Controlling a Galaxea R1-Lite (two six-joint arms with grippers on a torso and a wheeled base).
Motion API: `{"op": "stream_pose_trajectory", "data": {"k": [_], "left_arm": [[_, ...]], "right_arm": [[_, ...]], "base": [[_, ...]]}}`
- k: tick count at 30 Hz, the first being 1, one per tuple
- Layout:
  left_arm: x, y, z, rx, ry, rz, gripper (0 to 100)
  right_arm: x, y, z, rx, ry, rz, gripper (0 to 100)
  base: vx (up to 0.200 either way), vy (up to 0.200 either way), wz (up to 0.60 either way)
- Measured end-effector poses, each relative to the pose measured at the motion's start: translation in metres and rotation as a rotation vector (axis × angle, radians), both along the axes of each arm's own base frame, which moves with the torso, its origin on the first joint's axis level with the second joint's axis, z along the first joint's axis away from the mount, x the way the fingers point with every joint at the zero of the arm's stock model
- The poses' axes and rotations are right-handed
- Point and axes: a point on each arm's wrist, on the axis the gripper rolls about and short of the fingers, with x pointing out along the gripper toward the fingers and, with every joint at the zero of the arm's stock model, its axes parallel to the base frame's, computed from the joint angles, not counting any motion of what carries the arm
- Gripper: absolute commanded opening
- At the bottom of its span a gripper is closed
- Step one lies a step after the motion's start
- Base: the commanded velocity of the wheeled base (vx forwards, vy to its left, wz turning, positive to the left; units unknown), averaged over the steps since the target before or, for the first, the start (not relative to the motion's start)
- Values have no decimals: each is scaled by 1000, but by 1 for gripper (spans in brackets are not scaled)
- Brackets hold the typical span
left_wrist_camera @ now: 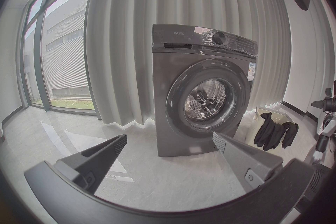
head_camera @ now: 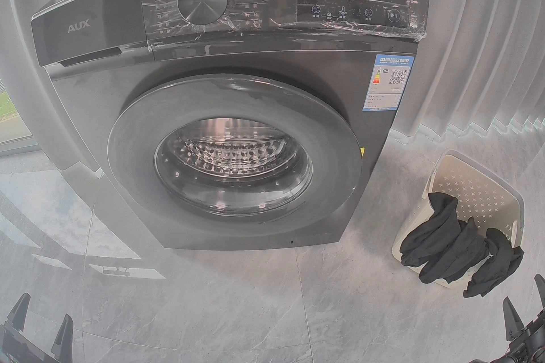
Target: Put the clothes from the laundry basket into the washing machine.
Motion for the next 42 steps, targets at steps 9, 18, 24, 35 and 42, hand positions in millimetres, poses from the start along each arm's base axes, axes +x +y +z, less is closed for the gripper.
{"op": "stream_pose_trajectory", "data": {"k": [9, 18, 24, 35, 42], "left_arm": [[0, 0, 0, -2, 0, 0, 100], [0, 0, 0, -2, 0, 0, 100], [0, 0, 0, -2, 0, 0, 100], [0, 0, 0, -1, 0, 1, 100], [0, 0, 0, -1, 0, 0, 100]], "right_arm": [[0, 0, 0, 0, 0, 0, 100], [0, 0, 0, 0, 0, 1, 100], [0, 0, 0, 0, 0, 1, 100], [0, 0, 0, 0, 1, 0, 100], [0, 0, 0, 0, 1, 0, 100]], "base": [[-133, 0, 0], [0, 67, 0], [0, 167, 0], [0, 0, 164], [0, 0, 0]]}}
